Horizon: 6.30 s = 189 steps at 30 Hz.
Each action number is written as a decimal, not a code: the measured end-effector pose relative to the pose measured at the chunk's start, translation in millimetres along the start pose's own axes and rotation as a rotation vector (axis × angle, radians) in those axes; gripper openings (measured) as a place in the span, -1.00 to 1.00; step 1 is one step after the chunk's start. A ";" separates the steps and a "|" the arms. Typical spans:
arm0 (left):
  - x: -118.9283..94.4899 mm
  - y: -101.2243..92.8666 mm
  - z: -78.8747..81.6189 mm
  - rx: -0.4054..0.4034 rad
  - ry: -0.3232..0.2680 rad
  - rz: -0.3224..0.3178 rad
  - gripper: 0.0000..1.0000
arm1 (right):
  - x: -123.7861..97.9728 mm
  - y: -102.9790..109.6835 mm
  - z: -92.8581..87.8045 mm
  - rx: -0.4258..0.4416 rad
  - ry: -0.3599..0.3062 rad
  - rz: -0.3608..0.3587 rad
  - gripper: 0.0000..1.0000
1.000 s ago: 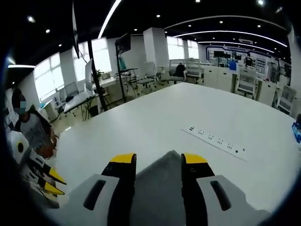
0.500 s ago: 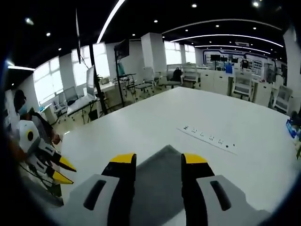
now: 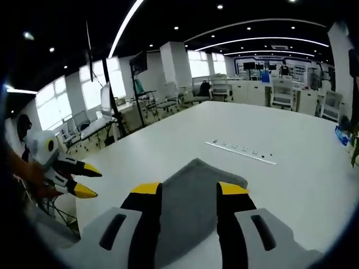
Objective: Fold the towel on the table until its edges align and the towel forms a compact rectangular stack.
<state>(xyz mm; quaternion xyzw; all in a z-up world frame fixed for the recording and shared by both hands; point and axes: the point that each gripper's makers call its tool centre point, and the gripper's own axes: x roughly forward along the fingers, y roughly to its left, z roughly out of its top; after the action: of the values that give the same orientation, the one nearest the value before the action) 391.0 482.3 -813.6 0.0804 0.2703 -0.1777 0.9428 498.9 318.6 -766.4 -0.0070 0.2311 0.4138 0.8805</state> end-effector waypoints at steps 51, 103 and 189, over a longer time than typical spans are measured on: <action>70.4 -23.9 -59.2 0.144 0.251 -0.203 -0.55 | -5.9 49.3 -166.6 0.024 0.295 0.001 -0.31; 99.8 -179.6 -39.6 0.170 0.289 -0.315 -0.79 | -129.3 -24.1 -217.6 -0.144 0.422 -0.038 -0.69; 64.3 -199.2 -28.6 0.293 0.164 -0.388 -0.19 | -162.5 38.1 -236.3 -0.414 0.410 0.142 -0.43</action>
<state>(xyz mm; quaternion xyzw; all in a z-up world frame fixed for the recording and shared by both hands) 352.7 286.6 -883.4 0.1769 0.3275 -0.3854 0.8443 286.7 177.7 -903.5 -0.2539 0.3147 0.5025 0.7642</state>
